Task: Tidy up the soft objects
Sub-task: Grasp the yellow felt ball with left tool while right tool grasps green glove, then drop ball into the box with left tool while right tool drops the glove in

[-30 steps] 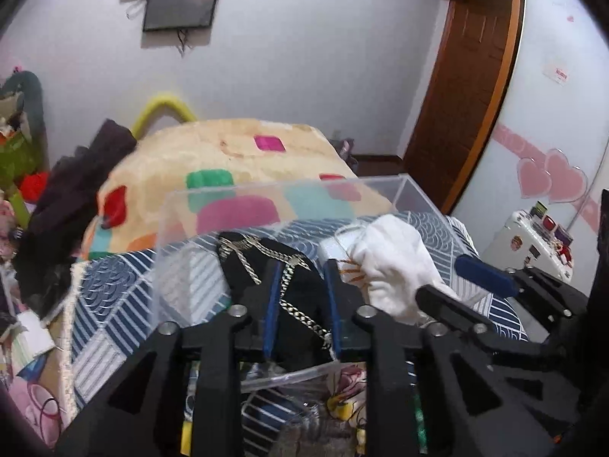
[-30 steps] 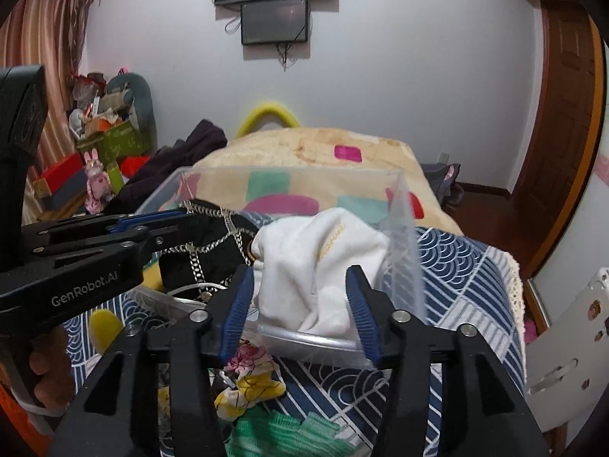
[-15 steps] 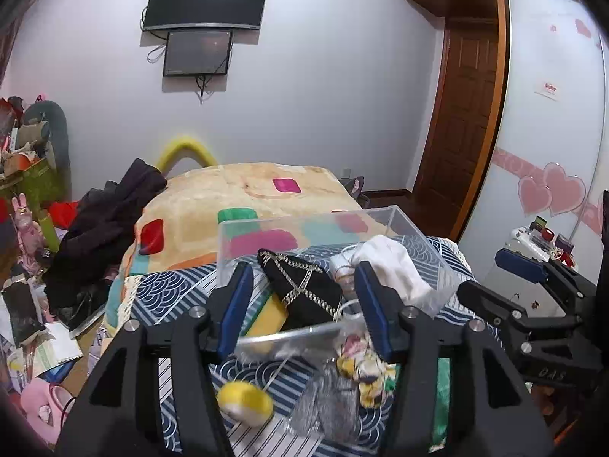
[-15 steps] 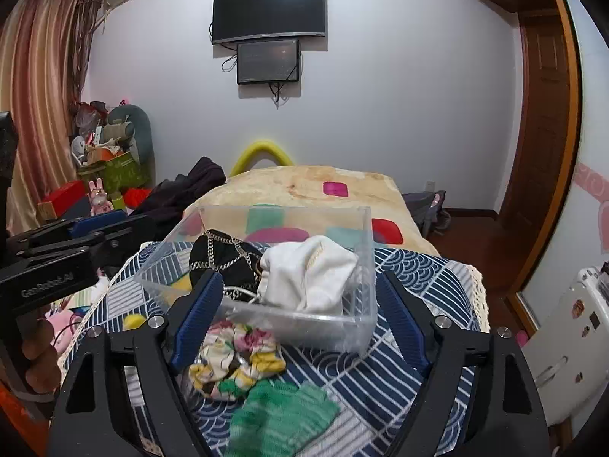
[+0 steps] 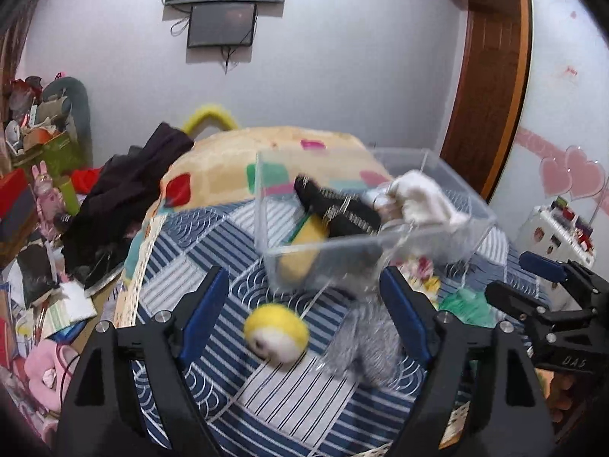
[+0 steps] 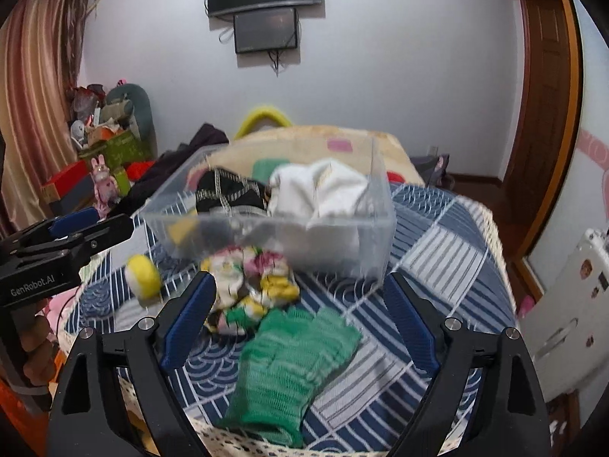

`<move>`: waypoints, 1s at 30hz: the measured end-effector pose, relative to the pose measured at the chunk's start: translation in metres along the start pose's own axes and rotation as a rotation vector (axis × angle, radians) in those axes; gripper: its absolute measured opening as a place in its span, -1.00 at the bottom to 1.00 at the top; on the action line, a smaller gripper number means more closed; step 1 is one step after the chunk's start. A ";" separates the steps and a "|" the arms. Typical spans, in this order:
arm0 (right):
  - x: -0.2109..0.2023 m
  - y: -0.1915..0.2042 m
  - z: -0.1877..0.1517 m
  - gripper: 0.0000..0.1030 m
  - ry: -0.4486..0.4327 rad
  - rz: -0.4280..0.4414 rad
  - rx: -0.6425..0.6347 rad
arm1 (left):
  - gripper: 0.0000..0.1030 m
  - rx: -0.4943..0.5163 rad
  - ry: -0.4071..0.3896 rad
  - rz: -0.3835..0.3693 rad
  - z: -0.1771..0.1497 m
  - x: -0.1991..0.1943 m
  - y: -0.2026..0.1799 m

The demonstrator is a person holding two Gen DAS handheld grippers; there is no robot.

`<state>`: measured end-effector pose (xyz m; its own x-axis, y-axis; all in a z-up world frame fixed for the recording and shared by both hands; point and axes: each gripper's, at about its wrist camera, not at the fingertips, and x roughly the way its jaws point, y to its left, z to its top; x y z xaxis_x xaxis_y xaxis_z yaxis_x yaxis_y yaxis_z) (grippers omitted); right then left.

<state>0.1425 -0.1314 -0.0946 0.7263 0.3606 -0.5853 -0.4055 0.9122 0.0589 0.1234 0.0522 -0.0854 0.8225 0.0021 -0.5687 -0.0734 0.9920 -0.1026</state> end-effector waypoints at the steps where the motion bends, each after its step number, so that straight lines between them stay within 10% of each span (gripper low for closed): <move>1: 0.002 -0.001 -0.003 0.71 0.013 0.002 0.006 | 0.58 -0.001 0.010 0.000 -0.003 0.003 0.002; 13: 0.029 -0.005 -0.042 0.65 0.172 0.003 -0.004 | 0.49 -0.042 0.113 0.023 -0.034 0.039 0.026; 23: 0.017 -0.013 -0.046 -0.54 0.170 0.063 0.010 | -0.12 -0.058 0.142 -0.023 -0.039 0.045 0.028; 30: 0.005 -0.019 -0.047 -0.68 0.133 0.051 0.003 | -0.12 -0.046 0.103 -0.005 -0.037 0.030 0.026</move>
<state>0.1281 -0.1561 -0.1368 0.6249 0.3777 -0.6832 -0.4379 0.8941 0.0937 0.1257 0.0730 -0.1349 0.7605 -0.0185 -0.6491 -0.0967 0.9852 -0.1414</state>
